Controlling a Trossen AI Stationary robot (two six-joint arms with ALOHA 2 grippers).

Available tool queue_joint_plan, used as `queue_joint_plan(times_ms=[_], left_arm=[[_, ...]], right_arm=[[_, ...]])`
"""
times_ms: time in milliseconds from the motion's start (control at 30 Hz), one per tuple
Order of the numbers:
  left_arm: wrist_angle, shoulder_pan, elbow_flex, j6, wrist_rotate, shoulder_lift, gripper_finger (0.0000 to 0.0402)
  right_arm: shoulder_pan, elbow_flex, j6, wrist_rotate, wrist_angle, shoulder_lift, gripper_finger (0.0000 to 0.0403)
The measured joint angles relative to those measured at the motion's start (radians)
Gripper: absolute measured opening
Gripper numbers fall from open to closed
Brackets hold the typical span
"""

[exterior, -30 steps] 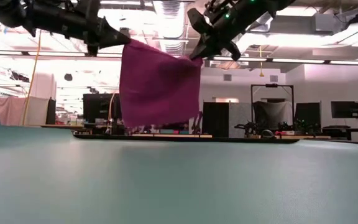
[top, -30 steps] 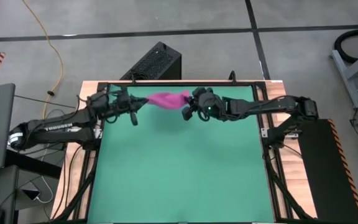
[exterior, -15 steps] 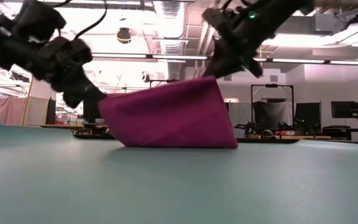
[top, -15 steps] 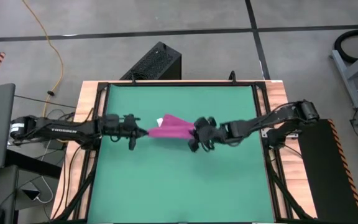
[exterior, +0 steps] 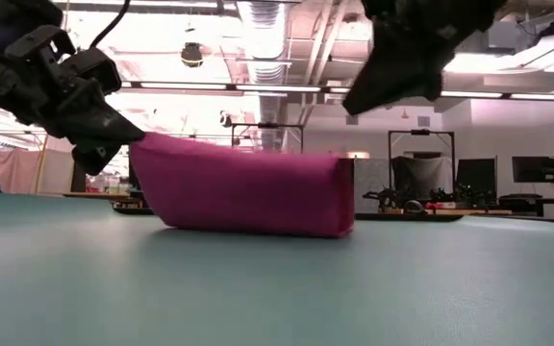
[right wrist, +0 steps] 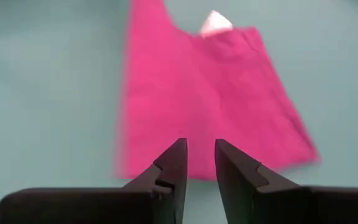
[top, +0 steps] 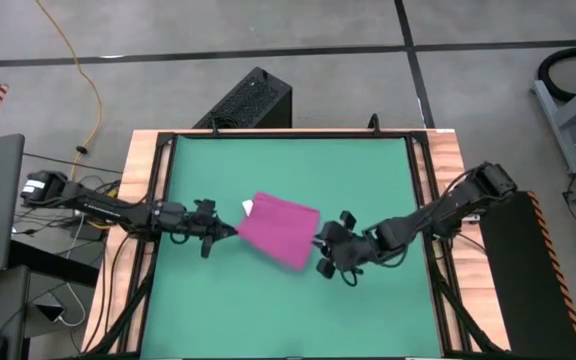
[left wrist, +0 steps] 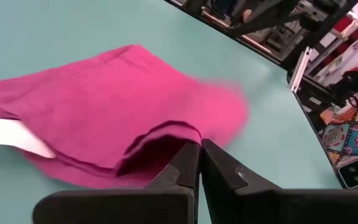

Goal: Roll towel
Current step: Fold the pink towel

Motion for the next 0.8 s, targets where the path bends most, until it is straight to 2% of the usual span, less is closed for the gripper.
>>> queue_joint_plan(times_ms=[133,267,367,467,567,667,800], left_arm=[[0.000,-0.030,0.000,-0.008,-0.018,0.000,0.0000],[-0.005,-0.042,0.000,-0.032,-0.052,0.000,0.0000],[-0.017,-0.042,0.000,-0.085,-0.075,0.000,0.0000],[-0.024,-0.042,0.000,-0.142,-0.080,0.007,0.0000],[-0.030,-0.042,0.000,-0.188,-0.077,0.013,0.0000],[-0.048,-0.042,0.000,-0.221,-0.082,0.014,0.0000],[-0.049,-0.042,0.000,-0.264,-0.124,0.014,0.0000]], right_arm=[[0.070,0.000,-0.015,0.037,0.044,0.001,0.0119],[0.138,0.002,-0.106,0.073,0.223,0.027,0.0148],[0.158,0.005,-0.185,0.078,0.372,0.124,0.0172],[0.162,0.053,-0.249,0.075,0.439,0.268,0.0193],[0.159,0.166,-0.306,0.073,0.431,0.405,0.0209],[0.158,0.319,-0.377,0.089,0.343,0.526,0.0216],[0.161,0.581,-0.372,0.147,0.020,0.679,0.0217]])
